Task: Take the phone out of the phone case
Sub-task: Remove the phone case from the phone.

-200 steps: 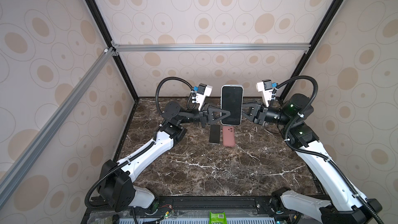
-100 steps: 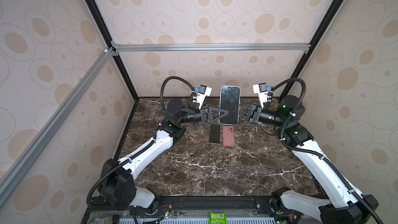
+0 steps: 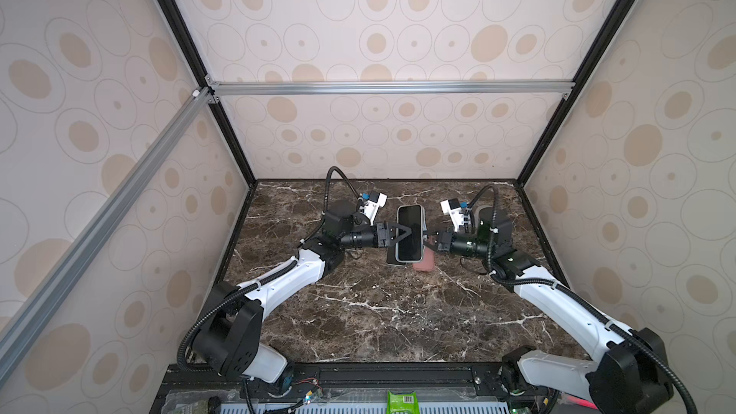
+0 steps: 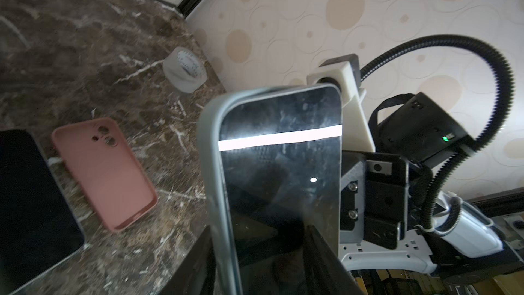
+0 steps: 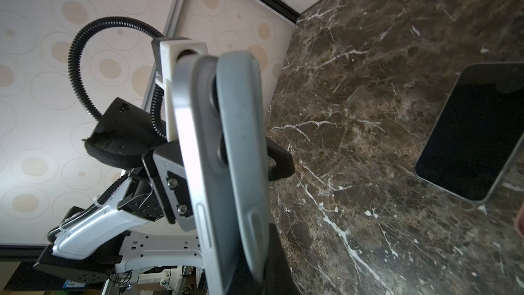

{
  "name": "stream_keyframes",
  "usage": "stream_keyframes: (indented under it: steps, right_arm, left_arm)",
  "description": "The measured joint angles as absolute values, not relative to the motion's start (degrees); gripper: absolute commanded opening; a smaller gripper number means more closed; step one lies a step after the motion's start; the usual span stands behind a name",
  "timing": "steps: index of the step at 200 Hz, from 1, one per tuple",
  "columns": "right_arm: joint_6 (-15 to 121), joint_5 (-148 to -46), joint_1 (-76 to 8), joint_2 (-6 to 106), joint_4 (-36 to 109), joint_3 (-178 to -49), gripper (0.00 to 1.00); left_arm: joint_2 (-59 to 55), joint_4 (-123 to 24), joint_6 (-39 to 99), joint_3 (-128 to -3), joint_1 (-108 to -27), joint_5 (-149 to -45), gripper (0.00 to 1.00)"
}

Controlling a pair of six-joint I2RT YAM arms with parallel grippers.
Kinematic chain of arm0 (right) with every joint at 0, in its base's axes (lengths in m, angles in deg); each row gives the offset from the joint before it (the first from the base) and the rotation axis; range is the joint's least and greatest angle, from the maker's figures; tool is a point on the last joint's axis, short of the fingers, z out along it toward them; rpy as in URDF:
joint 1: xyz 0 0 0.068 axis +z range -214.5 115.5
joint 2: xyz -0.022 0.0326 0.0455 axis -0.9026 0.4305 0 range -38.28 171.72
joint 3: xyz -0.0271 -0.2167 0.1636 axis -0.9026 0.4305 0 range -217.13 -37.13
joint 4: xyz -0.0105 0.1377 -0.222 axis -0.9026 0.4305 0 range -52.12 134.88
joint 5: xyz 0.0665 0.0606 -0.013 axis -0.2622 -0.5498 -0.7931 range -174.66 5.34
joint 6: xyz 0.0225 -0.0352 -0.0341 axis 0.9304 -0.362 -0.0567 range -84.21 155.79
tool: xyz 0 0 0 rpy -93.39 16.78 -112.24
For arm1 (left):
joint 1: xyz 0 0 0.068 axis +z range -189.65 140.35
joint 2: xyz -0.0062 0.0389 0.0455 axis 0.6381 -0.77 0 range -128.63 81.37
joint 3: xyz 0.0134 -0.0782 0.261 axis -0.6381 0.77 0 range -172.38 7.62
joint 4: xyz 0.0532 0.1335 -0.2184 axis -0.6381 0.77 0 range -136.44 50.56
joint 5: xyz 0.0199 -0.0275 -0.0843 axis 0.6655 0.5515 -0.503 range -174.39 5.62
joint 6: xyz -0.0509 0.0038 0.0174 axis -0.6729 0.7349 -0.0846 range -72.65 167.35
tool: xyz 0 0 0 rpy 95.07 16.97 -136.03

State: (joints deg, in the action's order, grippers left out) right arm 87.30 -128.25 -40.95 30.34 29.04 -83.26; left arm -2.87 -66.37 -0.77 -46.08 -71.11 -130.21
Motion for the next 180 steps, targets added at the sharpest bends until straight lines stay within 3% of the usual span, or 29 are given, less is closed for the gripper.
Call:
stream_keyframes:
  steps: [56, 107, 169, 180]
  right_arm:
    - [91.17, -125.94, -37.52, 35.76, 18.97, -77.46, 0.0]
    - [90.18, -121.68, -35.33, 39.32, 17.44, -74.75, 0.0]
    - [89.7, -112.19, -30.48, 43.69, 17.87, -73.16, 0.0]
    - [89.7, -109.65, -29.3, 43.74, 18.68, -73.16, 0.0]
  left_arm:
    - [-2.72, -63.41, 1.13, -42.6, -71.03, -126.27, 0.57]
    - [-0.54, -55.57, 5.5, -41.68, -70.89, -119.61, 0.77]
    - [1.02, -48.38, 7.12, -41.84, -72.64, -108.39, 0.78]
    - [0.95, -45.73, 7.12, -42.29, -74.09, -104.96, 0.75]
